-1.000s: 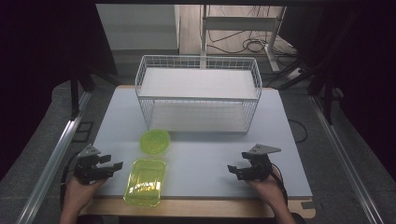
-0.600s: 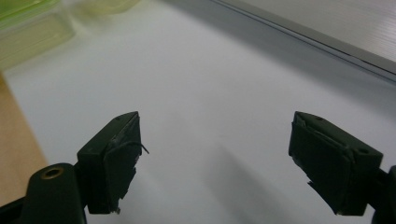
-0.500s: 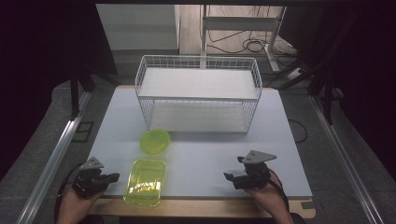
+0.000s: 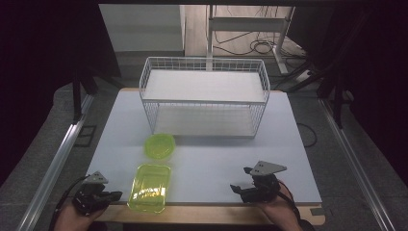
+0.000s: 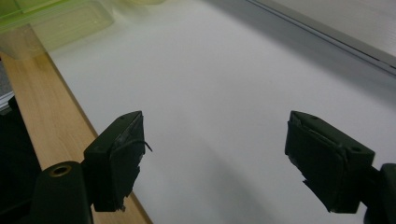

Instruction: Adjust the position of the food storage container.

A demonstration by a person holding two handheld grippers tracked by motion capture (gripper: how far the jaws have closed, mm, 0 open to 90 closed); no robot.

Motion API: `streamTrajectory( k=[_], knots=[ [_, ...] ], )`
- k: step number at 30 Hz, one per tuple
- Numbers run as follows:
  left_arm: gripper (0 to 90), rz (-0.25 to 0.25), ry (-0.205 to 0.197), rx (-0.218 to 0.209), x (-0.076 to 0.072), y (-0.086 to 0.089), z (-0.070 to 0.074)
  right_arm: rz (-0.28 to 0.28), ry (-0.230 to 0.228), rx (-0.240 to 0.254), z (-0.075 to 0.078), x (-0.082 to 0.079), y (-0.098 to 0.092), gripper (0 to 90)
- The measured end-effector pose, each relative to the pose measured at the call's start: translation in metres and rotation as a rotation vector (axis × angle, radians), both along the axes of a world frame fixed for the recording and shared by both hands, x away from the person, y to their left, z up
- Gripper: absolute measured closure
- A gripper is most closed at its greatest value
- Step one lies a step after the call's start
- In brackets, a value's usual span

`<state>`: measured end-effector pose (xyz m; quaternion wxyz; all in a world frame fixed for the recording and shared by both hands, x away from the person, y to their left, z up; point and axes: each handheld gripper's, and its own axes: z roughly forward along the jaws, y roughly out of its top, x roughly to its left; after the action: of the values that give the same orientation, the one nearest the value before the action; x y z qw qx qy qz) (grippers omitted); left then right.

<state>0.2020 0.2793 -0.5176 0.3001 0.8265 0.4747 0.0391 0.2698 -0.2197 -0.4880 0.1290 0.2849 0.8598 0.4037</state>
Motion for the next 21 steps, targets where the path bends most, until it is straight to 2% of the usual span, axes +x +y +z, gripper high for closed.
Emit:
streamTrajectory(
  k=[9,13,21],
  knots=[
    [90.0,-0.058,0.035,-0.049,0.005,-0.018,-0.005,0.012,0.037,0.021,0.002,-0.01,0.0,21.4],
    [90.0,-0.085,0.048,-0.022,0.004,-0.027,-0.005,0.014,0.042,0.028,0.002,-0.012,-0.002,21.7],
    [90.0,-0.099,0.067,-0.047,-0.007,-0.028,-0.006,0.021,0.055,0.046,0.002,-0.015,-0.004,21.7]
  ],
)
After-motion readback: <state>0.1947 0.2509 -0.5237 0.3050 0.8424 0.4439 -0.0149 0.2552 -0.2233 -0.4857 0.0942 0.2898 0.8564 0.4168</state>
